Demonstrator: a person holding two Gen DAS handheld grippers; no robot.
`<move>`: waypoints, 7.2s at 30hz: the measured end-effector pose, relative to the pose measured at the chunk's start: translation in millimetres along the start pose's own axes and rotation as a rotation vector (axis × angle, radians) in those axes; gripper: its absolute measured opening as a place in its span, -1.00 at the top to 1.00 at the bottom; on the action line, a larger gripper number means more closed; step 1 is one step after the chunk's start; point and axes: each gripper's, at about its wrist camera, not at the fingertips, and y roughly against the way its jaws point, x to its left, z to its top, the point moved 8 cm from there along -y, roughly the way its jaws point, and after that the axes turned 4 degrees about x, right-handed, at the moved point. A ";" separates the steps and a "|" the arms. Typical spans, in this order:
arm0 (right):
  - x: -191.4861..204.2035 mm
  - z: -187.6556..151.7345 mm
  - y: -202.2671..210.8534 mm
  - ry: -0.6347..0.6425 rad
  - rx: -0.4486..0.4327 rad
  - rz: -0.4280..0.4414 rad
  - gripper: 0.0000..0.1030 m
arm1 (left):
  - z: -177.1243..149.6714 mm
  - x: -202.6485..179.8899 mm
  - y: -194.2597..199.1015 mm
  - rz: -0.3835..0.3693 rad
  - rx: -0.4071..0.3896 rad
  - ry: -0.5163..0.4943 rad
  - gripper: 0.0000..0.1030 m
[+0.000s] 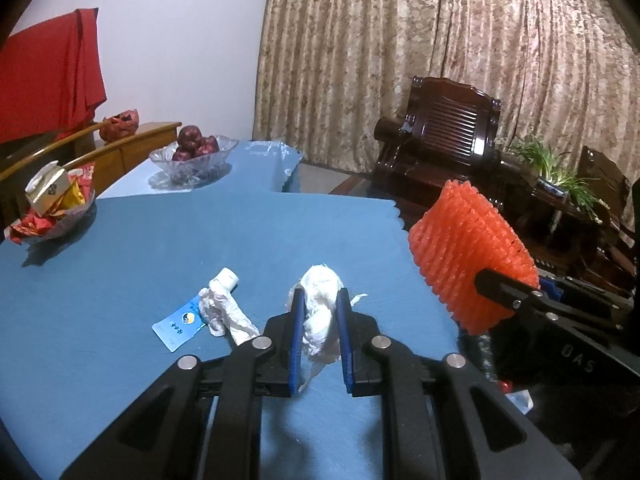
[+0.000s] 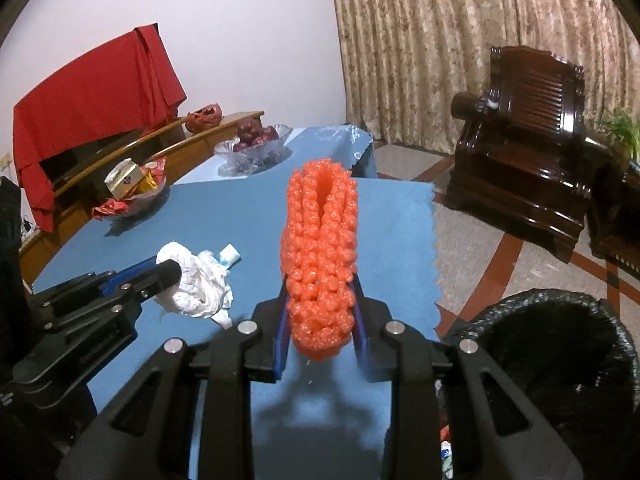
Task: Collect trash
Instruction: 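Carry the tissue and orange mesh over the bin and open both grippers, then move both open grippers back over the tissue and blue tube on the table, then grasp the white tissue with the right gripper while the left grasps the blue tube, then carry the tissue and blue tube over the bin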
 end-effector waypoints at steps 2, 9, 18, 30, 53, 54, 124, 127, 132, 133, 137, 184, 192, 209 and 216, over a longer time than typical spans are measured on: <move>1.2 1.5 9.0 0.002 -0.008 -0.006 0.51 | 2.1 -3.7 8.9 -0.002 -0.012 -0.005 0.69; -4.2 1.4 43.6 -0.003 -0.038 -0.027 0.51 | 7.1 -16.6 31.1 -0.024 -0.035 -0.012 0.69; -24.0 -5.8 92.6 -0.017 -0.080 -0.082 0.51 | 12.4 -52.7 52.1 -0.078 -0.065 -0.039 0.69; -88.5 -27.4 147.8 -0.085 -0.109 -0.222 0.51 | 10.5 -134.9 52.1 -0.194 -0.051 -0.122 0.69; -205.6 -85.7 160.8 -0.215 -0.042 -0.442 0.44 | 1.6 -263.6 -0.3 -0.393 0.022 -0.223 0.59; -211.8 -91.2 156.1 -0.217 -0.027 -0.461 0.30 | -0.3 -268.0 -5.2 -0.408 0.033 -0.223 0.55; 120.2 -6.2 -167.9 0.136 0.110 0.060 -0.88 | -40.3 209.8 -54.1 0.157 0.064 0.155 -0.78; 129.0 -6.4 -181.4 0.144 0.126 0.066 -0.88 | -42.1 215.4 -59.4 0.163 0.074 0.152 -0.77; 139.1 -10.3 -204.5 0.160 0.176 0.071 -0.53 | -44.2 224.9 -66.7 0.163 0.086 0.162 -0.77; 140.8 -11.7 -208.4 0.165 0.189 0.072 -0.48 | -44.8 226.6 -68.2 0.162 0.089 0.164 -0.77; 143.4 -18.8 -217.3 0.174 0.227 0.081 -0.11 | -46.3 231.1 -72.7 0.158 0.096 0.168 -0.77; 49.4 -7.5 -202.4 0.003 0.210 0.053 0.87 | -20.7 145.8 -191.7 0.013 0.297 0.053 -0.07; 49.2 -4.9 -201.6 0.001 0.206 0.054 0.87 | -18.4 142.7 -187.4 0.000 0.279 0.061 0.31; 54.7 12.0 -164.1 -0.003 0.160 0.072 0.87 | -11.8 120.0 -130.4 -0.025 0.222 0.108 0.36; 54.9 16.4 -142.7 -0.005 0.139 0.070 0.87 | -5.0 109.6 -107.6 -0.007 0.186 0.096 0.36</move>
